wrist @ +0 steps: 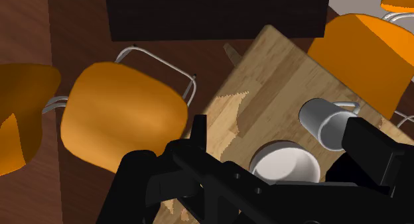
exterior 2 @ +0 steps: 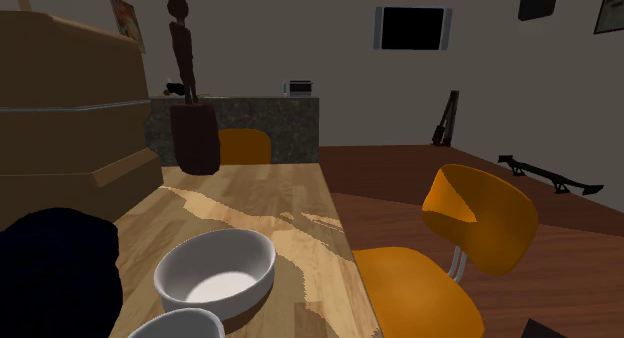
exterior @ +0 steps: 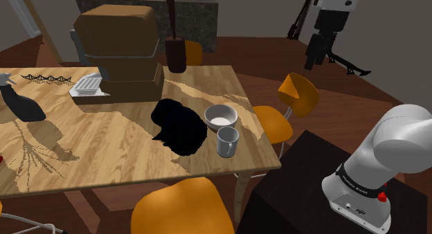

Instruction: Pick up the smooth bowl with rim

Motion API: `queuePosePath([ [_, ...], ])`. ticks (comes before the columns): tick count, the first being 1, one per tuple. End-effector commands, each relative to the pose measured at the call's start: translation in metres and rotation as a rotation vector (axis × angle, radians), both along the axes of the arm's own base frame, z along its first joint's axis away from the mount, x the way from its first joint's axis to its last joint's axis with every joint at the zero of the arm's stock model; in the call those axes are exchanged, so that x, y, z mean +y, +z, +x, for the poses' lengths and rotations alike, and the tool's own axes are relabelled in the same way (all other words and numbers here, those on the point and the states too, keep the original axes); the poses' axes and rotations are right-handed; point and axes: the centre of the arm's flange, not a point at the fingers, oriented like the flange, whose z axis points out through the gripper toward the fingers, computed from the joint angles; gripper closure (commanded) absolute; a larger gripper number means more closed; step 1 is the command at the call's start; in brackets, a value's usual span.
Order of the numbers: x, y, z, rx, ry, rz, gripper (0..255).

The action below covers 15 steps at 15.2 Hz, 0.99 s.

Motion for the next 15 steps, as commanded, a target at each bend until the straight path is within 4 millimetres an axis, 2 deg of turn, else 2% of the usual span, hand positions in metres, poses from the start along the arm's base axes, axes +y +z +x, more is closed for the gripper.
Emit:
queuePosePath([
  [1, 0.000, 0.000, 0.000, 0.000, 0.000, 0.000, 0],
  [15, 0.025, -0.132, 0.123, -0.024, 0.019, 0.040, 0],
])
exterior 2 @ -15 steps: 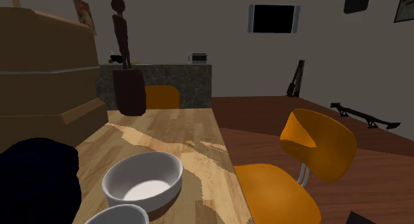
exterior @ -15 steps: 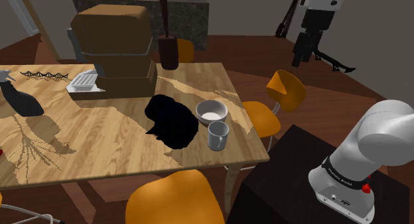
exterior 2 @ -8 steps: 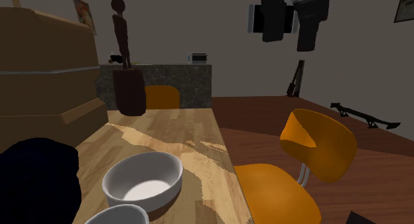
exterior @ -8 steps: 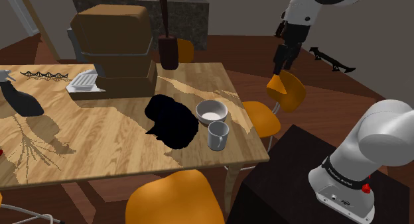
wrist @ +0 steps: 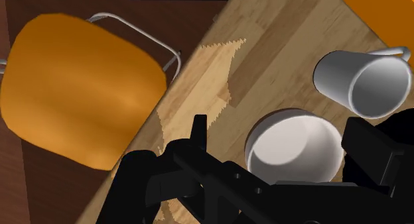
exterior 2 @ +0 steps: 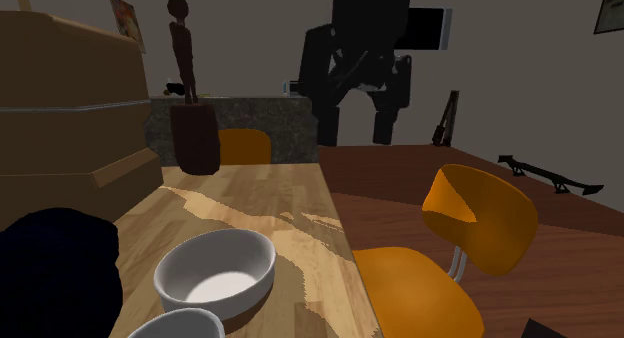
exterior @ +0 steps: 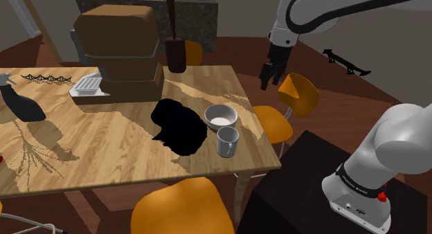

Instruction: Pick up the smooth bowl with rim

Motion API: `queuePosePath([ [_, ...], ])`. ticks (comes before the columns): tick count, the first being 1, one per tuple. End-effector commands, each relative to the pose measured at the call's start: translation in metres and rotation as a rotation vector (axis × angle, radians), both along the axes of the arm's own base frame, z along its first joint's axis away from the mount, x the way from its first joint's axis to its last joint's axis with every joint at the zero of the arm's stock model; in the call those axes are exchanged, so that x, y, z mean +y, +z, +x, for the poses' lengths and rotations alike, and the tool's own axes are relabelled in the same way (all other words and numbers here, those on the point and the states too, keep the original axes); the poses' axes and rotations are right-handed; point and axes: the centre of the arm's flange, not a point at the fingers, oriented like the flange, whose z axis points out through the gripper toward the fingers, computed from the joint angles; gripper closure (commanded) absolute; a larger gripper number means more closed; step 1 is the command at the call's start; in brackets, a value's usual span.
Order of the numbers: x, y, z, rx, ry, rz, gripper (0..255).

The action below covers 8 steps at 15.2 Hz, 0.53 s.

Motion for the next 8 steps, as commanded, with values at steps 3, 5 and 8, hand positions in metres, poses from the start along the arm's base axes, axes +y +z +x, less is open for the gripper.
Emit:
queuePosePath([
  [3, 0.008, -0.039, 0.036, -0.008, 0.005, 0.011, 0],
  [5, 0.012, -0.057, 0.053, -0.011, 0.007, 0.017, 0],
  [8, 0.019, -0.084, 0.080, -0.017, 0.011, 0.026, 0],
])
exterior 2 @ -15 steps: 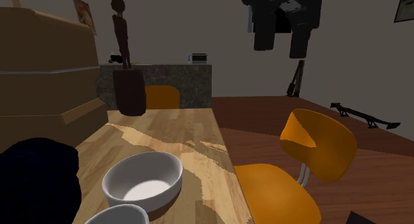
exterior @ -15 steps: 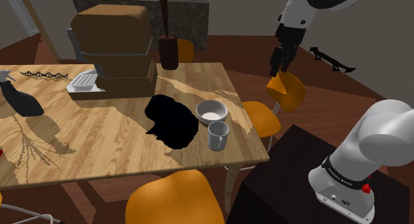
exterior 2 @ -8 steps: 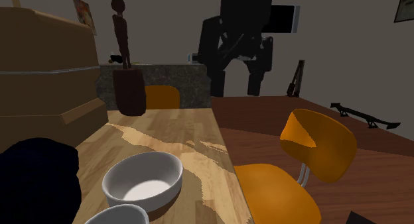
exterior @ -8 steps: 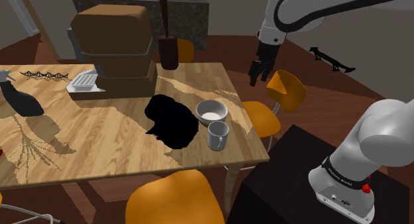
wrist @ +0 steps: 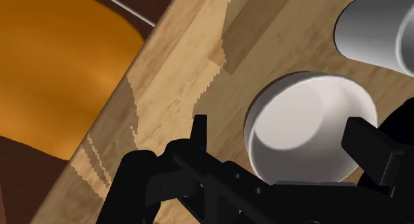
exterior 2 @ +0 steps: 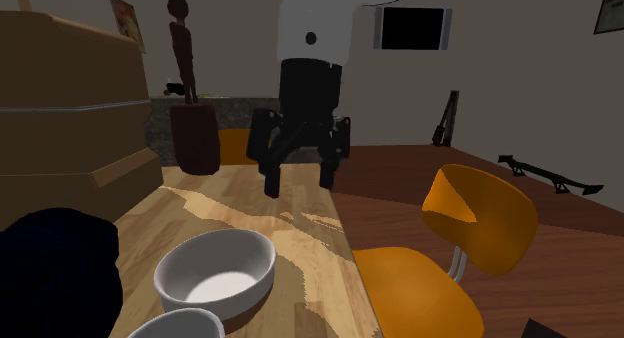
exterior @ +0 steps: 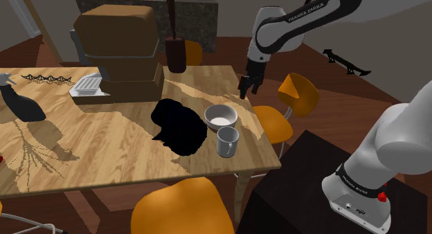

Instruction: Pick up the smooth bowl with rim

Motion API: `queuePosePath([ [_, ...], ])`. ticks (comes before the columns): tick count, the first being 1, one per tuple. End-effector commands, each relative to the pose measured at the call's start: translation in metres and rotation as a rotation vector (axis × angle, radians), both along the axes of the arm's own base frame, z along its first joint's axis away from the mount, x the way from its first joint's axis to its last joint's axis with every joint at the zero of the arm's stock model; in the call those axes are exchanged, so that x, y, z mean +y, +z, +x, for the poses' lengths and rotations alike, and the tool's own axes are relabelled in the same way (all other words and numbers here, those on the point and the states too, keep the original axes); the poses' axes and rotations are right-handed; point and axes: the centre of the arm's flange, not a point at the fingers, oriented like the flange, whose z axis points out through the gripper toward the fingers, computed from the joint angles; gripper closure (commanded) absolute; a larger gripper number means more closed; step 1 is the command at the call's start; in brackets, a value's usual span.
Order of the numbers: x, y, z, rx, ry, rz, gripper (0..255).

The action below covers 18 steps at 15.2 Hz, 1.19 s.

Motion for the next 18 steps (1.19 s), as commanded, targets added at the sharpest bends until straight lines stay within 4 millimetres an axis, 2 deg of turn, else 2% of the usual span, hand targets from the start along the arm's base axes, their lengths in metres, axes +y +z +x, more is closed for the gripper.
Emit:
queuePosePath([
  [1, 0.005, -0.019, 0.016, -0.004, 0.003, 0.006, 0],
  [7, 0.020, -0.072, 0.070, -0.015, 0.010, 0.023, 0],
  [14, 0.020, -0.109, 0.070, -0.015, 0.010, 0.023, 0],
  [16, 0.020, -0.112, 0.070, -0.015, 0.010, 0.023, 0],
  [17, 0.020, -0.112, 0.070, -0.015, 0.011, 0.023, 255],
  [18, 0.020, -0.113, 0.070, -0.015, 0.011, 0.023, 255],
])
